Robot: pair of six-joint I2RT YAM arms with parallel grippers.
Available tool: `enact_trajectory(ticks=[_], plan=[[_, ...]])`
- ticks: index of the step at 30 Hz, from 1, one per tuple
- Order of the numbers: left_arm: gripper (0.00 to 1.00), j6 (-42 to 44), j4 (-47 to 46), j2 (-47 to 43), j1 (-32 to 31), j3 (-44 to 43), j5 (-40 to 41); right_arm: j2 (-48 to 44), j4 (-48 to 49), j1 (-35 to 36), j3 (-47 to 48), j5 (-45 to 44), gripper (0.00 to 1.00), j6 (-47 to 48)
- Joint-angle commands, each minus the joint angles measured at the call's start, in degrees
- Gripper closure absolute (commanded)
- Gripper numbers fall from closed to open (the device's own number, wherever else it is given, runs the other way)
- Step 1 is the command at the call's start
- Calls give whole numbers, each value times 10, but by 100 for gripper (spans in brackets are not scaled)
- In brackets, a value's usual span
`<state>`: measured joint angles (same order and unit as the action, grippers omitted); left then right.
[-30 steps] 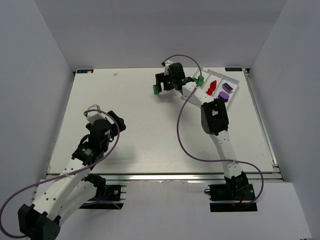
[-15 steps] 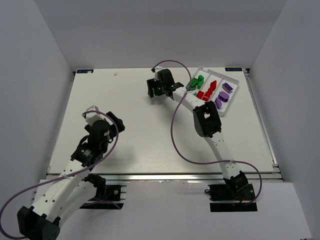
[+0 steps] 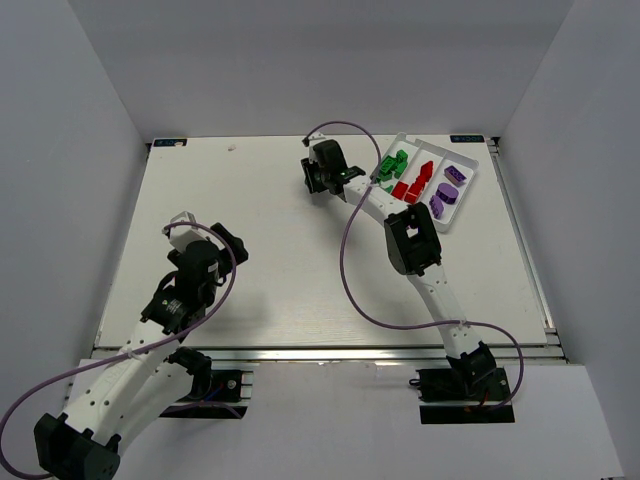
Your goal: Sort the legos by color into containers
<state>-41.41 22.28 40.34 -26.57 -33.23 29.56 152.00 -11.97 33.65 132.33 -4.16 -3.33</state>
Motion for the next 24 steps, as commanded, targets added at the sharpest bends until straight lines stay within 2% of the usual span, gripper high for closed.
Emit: enact_trajectory(ticks=[1,4,5,7,8,11,14,19,24], plan=[[2,-1,6,-10,2,-2,9,0,2,-2,10,-14,59,10],[2,-3,7,-14,2,0,9,-11,1,-5,0,-3,55,8],[2,-3,7,-17,2,0,9,-14,6,-6,-2,28,46,4],[2,-3,7,-18,2,1,11,-18,12,-8,2,36,45,-11],[2,-3,7,-17,2,1,11,-18,16,-7,6,56,38,-17],[2,-3,8,-16,2,-1,12,-14,24,-6,17,50,30,-47],[2,-3,8,-11,2,-3,11,-7,22,-4,26,23,30,-69],[2,-5,8,-8,2,-6,13,8,19,-2,40,-43,36,-89],[2,-5,6,-1,2,-9,16,26,26,-2,51,-60,38,-105]])
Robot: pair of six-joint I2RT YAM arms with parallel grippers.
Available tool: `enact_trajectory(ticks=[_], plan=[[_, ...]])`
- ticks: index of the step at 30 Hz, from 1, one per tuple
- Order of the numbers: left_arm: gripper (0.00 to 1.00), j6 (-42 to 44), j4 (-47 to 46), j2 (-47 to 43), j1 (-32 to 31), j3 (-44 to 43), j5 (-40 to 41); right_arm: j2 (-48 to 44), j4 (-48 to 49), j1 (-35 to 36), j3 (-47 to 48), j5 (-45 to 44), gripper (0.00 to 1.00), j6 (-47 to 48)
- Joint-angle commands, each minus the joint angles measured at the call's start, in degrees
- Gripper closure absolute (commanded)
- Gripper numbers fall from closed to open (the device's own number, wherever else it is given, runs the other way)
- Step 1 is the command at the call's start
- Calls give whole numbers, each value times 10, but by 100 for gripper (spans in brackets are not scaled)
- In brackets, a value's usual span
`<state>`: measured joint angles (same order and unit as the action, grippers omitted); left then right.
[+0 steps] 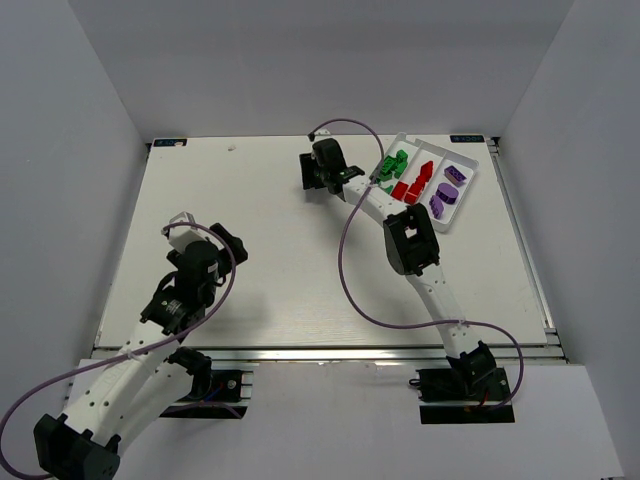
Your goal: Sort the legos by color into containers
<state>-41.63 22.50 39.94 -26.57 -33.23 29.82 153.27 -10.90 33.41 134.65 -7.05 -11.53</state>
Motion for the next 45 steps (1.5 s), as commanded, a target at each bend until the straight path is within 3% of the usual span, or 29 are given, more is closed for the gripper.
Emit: enact_trajectory(ticks=[1,9,21,26,29,34,45], plan=[[2,-2,3,5,2,-10,15,17,15,1,34,-31,39,-26],[2,1,-11,19,2,-10,16,27,21,3,49,-27,40,-32],[2,4,-9,15,2,-14,23,20,17,3,43,-24,68,-20],[2,1,-10,3,2,-7,23,-9,26,-3,18,52,84,34],[2,0,-17,-2,3,-3,23,-49,60,-6,-29,111,94,56],[2,1,-27,0,2,0,15,-143,98,-7,-133,166,100,70],[2,-6,-43,-7,2,10,-5,-311,117,-63,-307,189,100,62]])
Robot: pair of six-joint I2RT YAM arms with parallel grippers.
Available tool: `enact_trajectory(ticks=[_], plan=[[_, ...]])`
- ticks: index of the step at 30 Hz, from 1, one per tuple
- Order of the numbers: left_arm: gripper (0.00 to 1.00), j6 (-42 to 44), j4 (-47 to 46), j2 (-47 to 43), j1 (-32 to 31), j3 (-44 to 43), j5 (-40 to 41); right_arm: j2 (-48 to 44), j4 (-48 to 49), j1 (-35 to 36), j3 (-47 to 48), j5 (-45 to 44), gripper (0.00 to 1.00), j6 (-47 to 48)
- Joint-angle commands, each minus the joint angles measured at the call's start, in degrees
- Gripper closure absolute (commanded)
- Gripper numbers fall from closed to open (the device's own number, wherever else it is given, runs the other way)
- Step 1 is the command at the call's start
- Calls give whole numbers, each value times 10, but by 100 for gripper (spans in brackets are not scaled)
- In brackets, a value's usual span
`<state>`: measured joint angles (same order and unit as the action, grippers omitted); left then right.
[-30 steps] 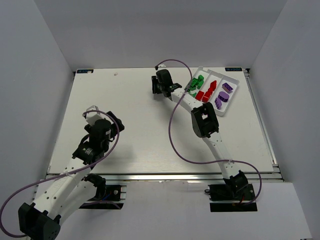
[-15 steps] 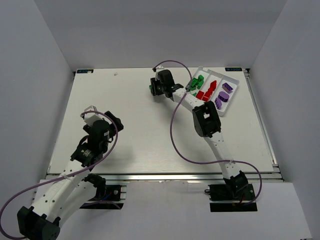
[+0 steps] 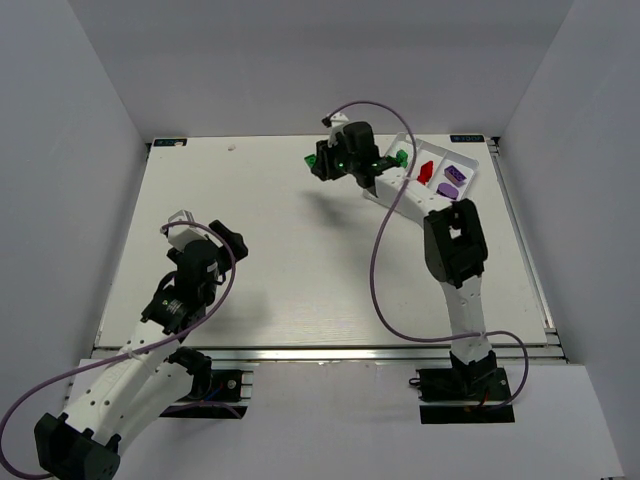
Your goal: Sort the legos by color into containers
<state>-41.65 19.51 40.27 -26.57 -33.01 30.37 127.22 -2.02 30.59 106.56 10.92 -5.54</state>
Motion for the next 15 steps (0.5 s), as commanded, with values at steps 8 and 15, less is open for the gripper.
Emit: enact_trajectory(ticks=[8,15], plan=[[2,-9,-52,8,3,21,-33,-101,0,-142,-89,-12,100,34],[2,-10,-72,42,2,16,-51,-70,2,-197,-77,-58,100,17]])
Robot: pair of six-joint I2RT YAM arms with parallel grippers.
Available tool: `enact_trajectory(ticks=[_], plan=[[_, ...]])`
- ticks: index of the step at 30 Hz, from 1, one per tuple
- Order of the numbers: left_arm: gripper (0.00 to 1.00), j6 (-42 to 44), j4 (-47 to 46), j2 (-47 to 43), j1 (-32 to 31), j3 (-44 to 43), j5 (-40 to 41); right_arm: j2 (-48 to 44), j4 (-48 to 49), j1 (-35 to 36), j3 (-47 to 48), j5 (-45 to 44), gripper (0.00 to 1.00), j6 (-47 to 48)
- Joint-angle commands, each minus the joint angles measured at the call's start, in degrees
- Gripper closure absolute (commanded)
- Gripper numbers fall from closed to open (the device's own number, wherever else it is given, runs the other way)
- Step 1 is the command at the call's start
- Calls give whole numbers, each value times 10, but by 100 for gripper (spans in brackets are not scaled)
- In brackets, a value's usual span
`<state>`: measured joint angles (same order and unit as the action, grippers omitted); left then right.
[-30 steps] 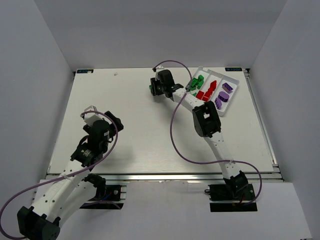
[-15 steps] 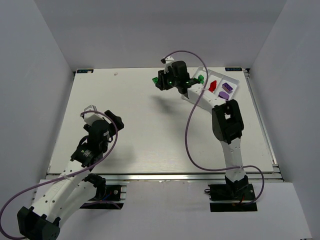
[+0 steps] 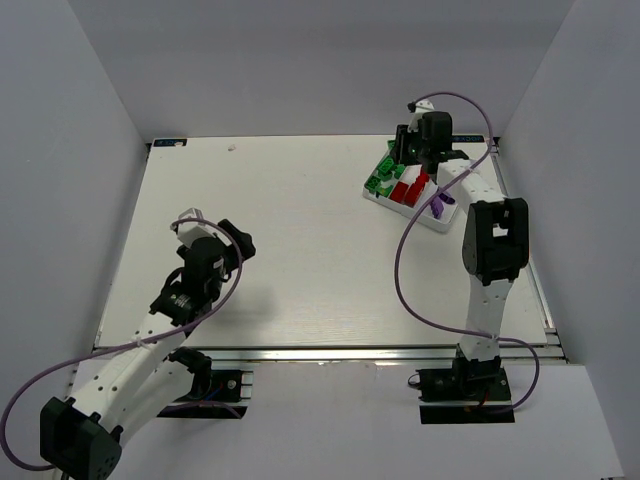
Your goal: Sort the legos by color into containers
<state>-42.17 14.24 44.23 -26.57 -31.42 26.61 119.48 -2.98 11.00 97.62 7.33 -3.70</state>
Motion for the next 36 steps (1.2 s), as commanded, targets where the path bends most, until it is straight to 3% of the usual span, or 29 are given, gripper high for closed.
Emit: enact_trajectory(ticks=[1,5,16,23,26,27,36], plan=[[2,-5,-19,2,3,1,-14,13,11,-4,15,-25,100,-2],[2,-15,-17,-4,2,6,-14,37,20,-7,28,-34,100,-20],[2,-29,2,-20,2,12,-11,90,46,-8,56,-71,83,-39],[2,-31,-1,-19,3,11,-13,83,45,-8,43,-45,39,-26],[2,-32,-4,-17,2,8,-15,71,43,-7,37,-32,29,-18],[2,-31,-4,-16,2,7,-16,66,42,-8,35,-26,11,-17],[2,-26,-9,-21,3,-1,-20,-20,40,-12,-9,-1,10,24]])
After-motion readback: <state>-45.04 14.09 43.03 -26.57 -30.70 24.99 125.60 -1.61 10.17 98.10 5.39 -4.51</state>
